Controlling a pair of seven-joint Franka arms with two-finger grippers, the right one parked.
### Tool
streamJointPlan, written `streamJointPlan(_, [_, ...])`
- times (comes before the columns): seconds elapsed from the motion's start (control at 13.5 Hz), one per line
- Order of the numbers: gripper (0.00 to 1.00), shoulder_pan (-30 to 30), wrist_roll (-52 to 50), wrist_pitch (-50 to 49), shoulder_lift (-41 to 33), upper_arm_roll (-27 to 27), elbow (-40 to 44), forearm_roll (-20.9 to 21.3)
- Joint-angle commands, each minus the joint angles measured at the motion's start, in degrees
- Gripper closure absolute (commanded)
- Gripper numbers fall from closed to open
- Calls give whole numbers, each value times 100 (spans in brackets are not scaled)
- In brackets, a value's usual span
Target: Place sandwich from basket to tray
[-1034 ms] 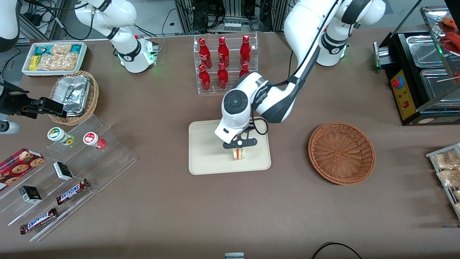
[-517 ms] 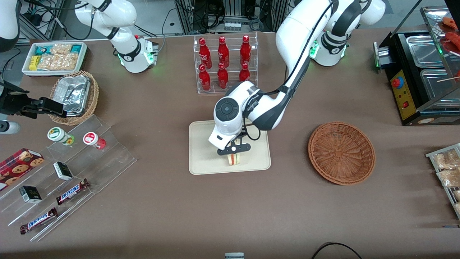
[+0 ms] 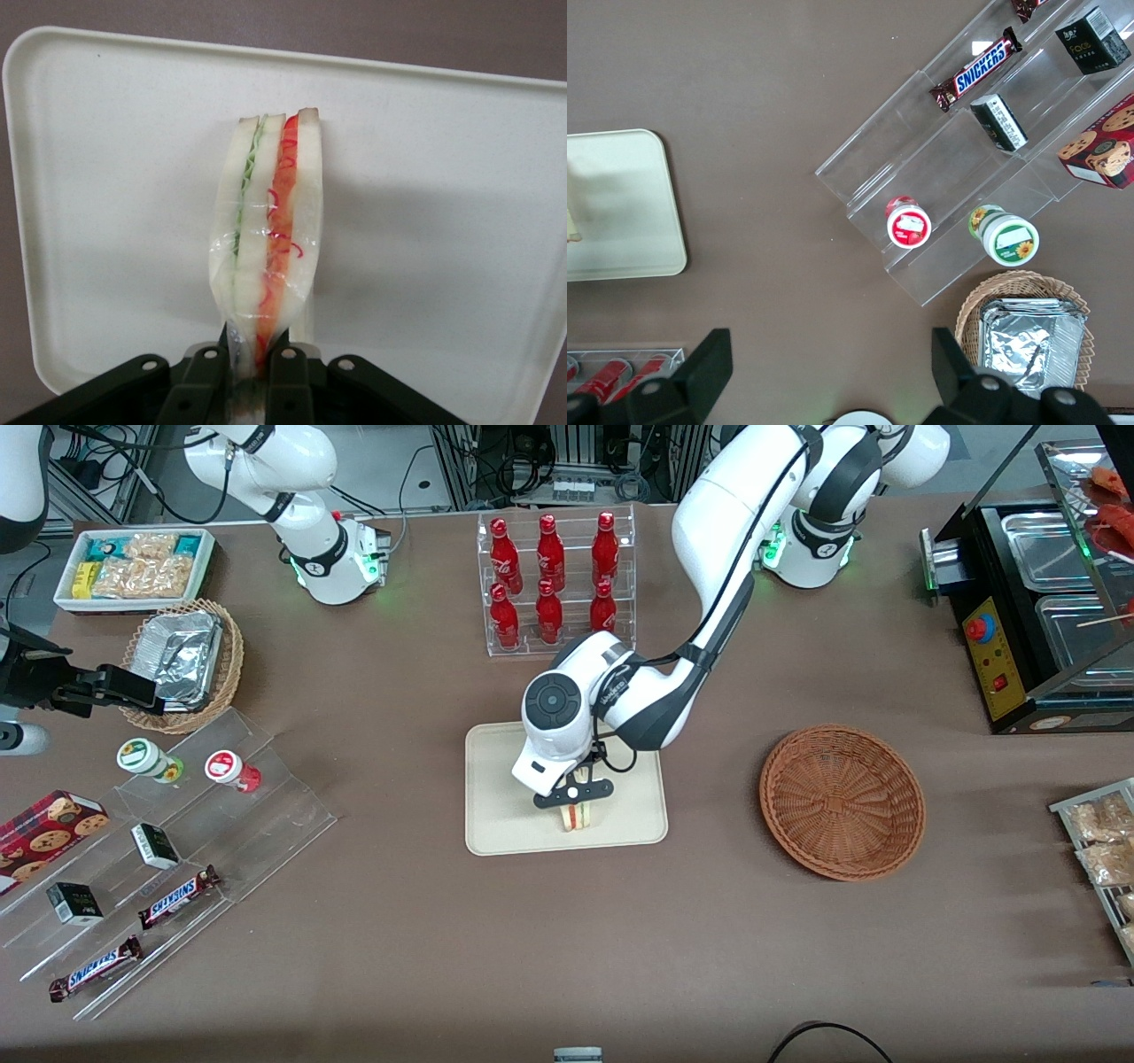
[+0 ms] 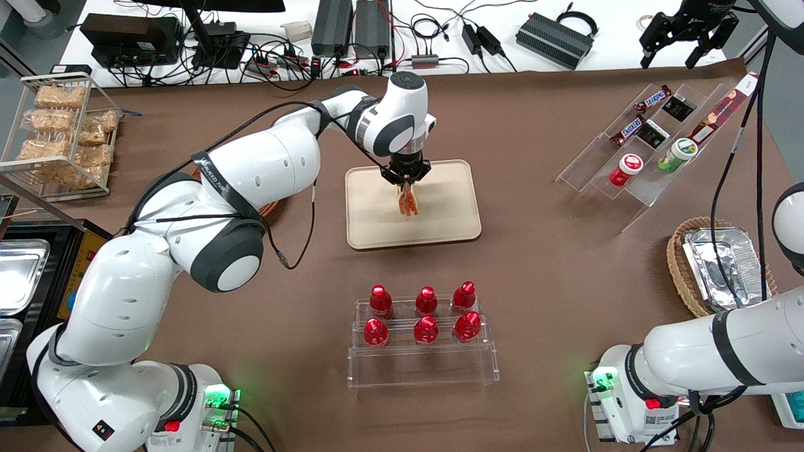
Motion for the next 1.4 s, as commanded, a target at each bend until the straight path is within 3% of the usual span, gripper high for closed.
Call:
streamJointPlan(0.0, [47,-79,-174,-111,149,65,243,96])
streamJointPlan(0.07, [0,-79,-148,-120,140,65,234,105])
streamJointPlan(0.74, [0,-44,-42,-506,-483,74,252,122])
streamJointPlan(0.96, [0,9,746,-822,-817,109,243,158])
streamJointPlan(1.33, [0,622,1387,-1052,-1343,118,-177,167])
